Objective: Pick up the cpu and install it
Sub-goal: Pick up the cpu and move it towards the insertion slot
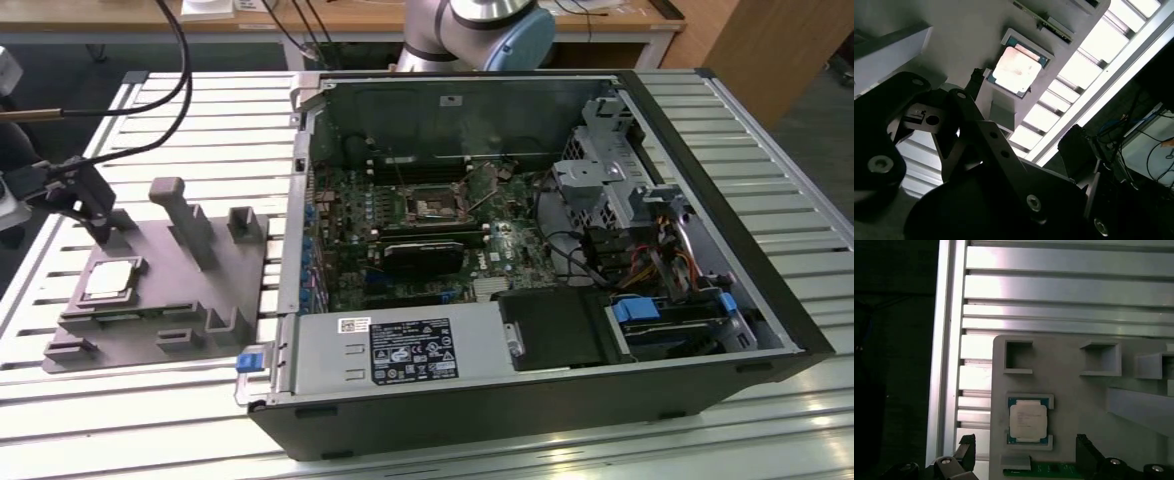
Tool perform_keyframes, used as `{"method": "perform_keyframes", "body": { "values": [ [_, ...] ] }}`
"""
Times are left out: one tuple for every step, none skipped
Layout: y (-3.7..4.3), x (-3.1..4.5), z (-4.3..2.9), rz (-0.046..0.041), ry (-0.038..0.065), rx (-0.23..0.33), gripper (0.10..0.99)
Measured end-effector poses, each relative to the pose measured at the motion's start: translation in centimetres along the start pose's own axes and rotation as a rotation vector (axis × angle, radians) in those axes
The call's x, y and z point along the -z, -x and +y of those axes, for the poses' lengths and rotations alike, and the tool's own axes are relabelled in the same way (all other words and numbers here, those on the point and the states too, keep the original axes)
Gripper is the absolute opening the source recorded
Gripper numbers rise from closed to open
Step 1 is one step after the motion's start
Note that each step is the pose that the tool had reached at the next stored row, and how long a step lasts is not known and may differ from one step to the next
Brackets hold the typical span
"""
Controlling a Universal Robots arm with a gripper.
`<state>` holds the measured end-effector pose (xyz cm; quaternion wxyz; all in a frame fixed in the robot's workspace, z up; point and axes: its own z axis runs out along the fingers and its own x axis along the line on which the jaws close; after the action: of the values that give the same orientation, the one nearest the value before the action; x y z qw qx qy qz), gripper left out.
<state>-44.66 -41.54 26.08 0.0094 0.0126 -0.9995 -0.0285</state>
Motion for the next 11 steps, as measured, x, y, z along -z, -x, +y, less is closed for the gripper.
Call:
{"method": "perform_keyframes", "body": {
  "values": [
    [0.0, -0.16, -0.01, 0.0014, 0.0, 0.0, 0.878],
    [0.01, -0.3, -0.02, 0.0032, 0.0, 0.0, 0.878],
    [0.01, -0.47, -0.03, 0.0051, 0.0, 0.0, 0.878],
    [0.01, -0.62, -0.04, 0.0066, 0.0, 0.0, 0.878],
    [0.02, -0.8, -0.05, 0.0077, 0.0, 0.0, 0.878],
    [0.02, -0.99, -0.06, 0.0084, 0.0, 0.0, 0.878],
    [0.02, -1.16, -0.07, 0.0096, 0.001, -0.001, 0.878],
    [0.03, -1.34, -0.08, 0.0104, 0.0, -0.001, 0.878],
    [0.03, -1.52, -0.09, 0.011, 0.001, -0.001, 0.878],
    [0.03, -1.71, -0.1, 0.0115, 0.001, -0.001, 0.878],
    [0.04, -1.89, -0.11, 0.0118, 0.001, -0.001, 0.878]
  ]
}}
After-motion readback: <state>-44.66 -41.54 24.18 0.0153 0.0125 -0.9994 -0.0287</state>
